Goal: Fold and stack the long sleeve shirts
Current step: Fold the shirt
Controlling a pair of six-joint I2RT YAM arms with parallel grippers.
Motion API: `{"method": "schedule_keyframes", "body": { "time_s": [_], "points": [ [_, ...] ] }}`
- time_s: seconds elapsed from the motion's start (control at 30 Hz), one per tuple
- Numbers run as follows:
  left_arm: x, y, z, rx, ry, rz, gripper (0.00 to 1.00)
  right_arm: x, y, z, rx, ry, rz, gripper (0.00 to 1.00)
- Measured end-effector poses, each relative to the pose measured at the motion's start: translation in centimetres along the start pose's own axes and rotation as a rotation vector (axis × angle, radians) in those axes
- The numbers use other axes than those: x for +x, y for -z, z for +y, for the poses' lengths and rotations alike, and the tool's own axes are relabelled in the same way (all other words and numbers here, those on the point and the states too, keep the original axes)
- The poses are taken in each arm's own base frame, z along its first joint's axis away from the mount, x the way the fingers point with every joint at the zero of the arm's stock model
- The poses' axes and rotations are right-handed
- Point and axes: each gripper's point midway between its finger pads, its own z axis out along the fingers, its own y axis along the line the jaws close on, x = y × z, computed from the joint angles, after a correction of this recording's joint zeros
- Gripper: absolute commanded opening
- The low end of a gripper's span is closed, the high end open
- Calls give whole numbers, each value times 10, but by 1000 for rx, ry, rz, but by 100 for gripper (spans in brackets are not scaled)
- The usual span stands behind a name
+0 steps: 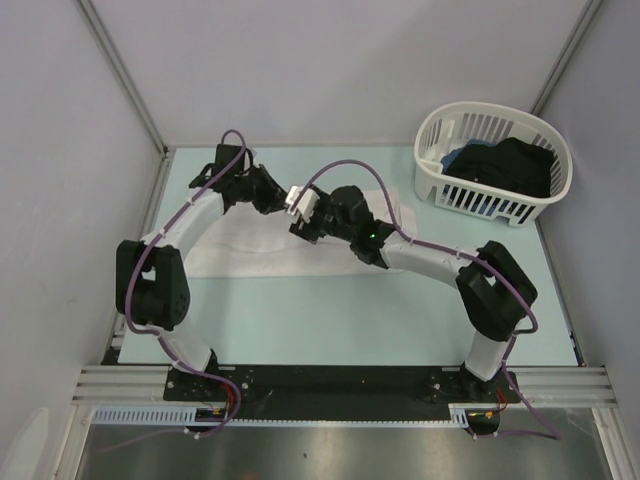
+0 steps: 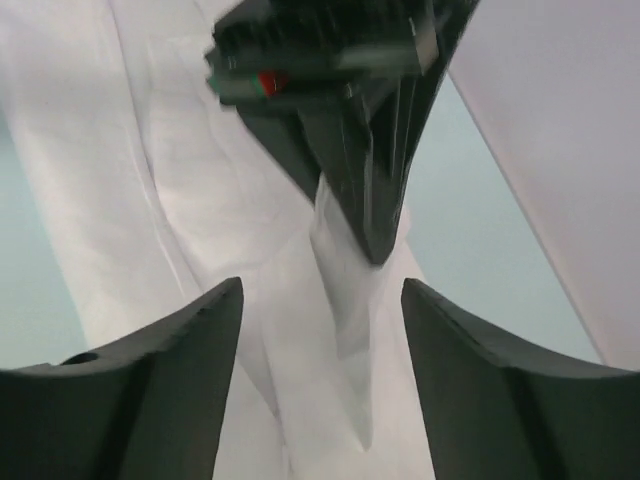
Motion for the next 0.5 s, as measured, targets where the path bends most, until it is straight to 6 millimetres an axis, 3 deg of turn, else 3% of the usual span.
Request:
{"method": "schedule_keyframes", "body": {
  "time_s": [0.1,0.17,0.3,0.4,0.5],
  "points": [
    [-7,6,-25,78,-140,-1,0,6,20,-17,-34,-95,23,91],
    [-17,13,-58,168,-282,-16,0,22,46,-47,-29,-197,63,98],
    [-19,39,-132,392,-615,-27,0,64,105,-106,33,-387,157,95],
    [-3,58,-158,508,-796,2,0,92,130,-109,15,-499,236,88],
    [14,71,-162,577,-938,60,0,117,140,-89,-45,-606,331,76]
  ]
}}
